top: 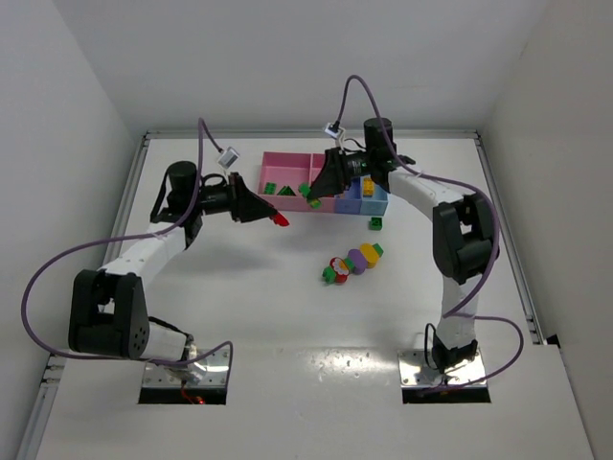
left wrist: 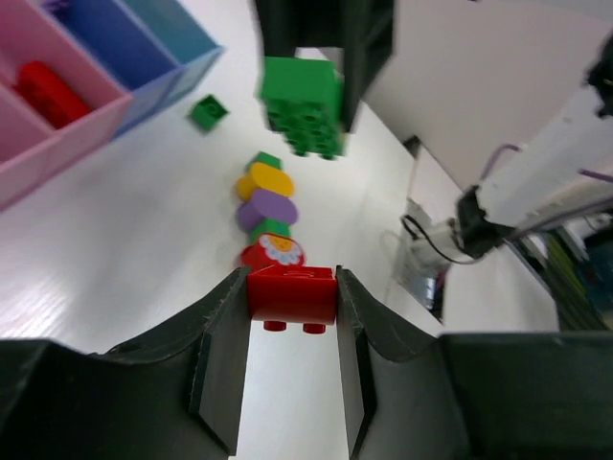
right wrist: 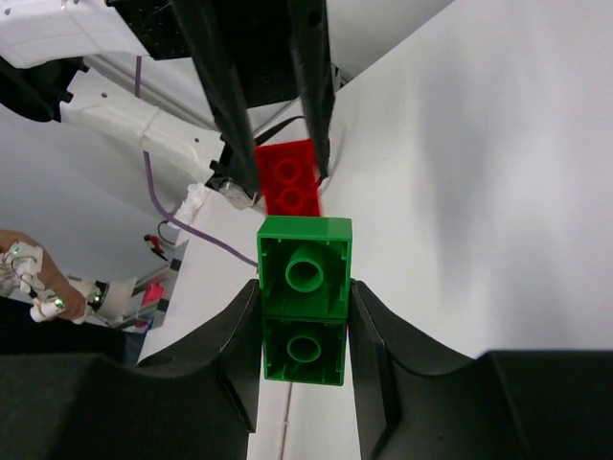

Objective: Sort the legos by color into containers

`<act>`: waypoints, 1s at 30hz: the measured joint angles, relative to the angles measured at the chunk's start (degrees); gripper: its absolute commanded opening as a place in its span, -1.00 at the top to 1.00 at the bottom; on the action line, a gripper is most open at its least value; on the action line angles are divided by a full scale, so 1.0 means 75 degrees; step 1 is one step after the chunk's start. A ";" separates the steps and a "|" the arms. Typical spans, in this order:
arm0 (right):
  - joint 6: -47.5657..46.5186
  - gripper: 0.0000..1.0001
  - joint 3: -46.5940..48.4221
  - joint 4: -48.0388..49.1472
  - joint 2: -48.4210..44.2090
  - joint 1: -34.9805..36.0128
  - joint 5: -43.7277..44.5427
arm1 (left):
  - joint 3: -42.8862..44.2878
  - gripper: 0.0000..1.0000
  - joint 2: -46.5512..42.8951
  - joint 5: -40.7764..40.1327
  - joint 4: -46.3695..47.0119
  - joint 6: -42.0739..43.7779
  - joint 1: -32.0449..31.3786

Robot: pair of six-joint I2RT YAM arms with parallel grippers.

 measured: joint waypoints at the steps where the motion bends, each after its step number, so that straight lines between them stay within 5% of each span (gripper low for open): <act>1: 0.0000 1.00 -0.0032 -0.0015 -0.0017 0.0000 0.0009 | 0.0006 0.77 -0.0020 -0.0230 -0.0131 0.0146 0.0015; 9: -0.0017 1.00 -0.0749 -0.0073 -0.0804 -0.0504 0.0248 | 0.1032 0.77 0.0146 -0.2926 -0.1224 0.1212 -0.0268; 23: -0.0341 1.00 -0.1696 -0.0583 -0.2101 -0.1894 0.0603 | 0.4004 0.74 0.3928 -0.4823 -0.1142 0.1629 -0.1947; 30: -0.0641 1.00 -0.1918 -0.0991 -0.2500 -0.2299 0.0676 | 0.5231 0.30 0.5179 -0.5141 -0.1314 0.1801 -0.2022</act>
